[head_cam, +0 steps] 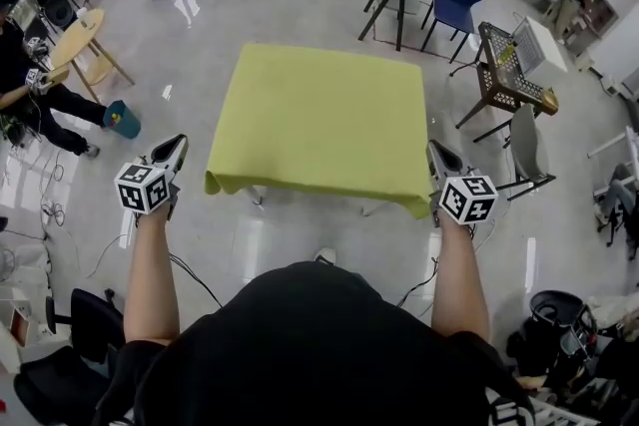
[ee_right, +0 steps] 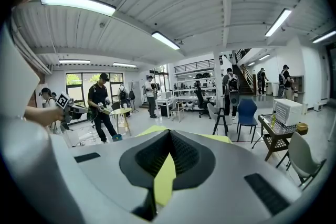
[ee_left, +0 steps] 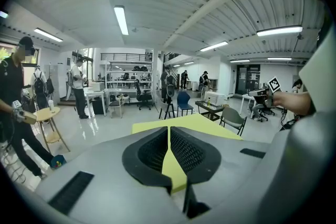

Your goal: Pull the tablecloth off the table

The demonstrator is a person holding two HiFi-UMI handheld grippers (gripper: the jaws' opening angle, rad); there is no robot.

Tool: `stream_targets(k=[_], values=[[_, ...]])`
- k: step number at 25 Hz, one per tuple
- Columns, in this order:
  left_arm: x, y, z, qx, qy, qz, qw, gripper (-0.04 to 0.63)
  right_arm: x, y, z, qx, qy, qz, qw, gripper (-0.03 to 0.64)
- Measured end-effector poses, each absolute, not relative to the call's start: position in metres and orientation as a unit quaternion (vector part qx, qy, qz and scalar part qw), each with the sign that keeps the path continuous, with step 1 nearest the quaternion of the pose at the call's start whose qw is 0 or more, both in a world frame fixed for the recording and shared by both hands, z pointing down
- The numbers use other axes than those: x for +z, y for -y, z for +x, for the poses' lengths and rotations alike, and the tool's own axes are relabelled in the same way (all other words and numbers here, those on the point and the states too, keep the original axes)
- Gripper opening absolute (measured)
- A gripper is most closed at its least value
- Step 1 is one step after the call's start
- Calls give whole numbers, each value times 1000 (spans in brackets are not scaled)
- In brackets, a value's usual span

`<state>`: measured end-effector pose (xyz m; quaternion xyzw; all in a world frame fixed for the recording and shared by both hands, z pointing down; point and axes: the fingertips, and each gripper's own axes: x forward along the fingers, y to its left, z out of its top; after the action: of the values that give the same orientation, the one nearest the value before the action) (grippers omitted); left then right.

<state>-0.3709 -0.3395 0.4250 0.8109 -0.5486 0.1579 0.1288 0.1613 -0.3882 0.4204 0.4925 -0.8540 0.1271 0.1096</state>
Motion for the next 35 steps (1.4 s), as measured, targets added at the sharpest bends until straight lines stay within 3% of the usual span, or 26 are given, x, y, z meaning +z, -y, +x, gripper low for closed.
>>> stream_targets(k=[25,35], values=[[446,462,-312,176,546,808,135,35,461,490,247,148,841,507,117,15],[528,487,-347,236,538,791,171,37,551,495,273,201,810,514,197,36]])
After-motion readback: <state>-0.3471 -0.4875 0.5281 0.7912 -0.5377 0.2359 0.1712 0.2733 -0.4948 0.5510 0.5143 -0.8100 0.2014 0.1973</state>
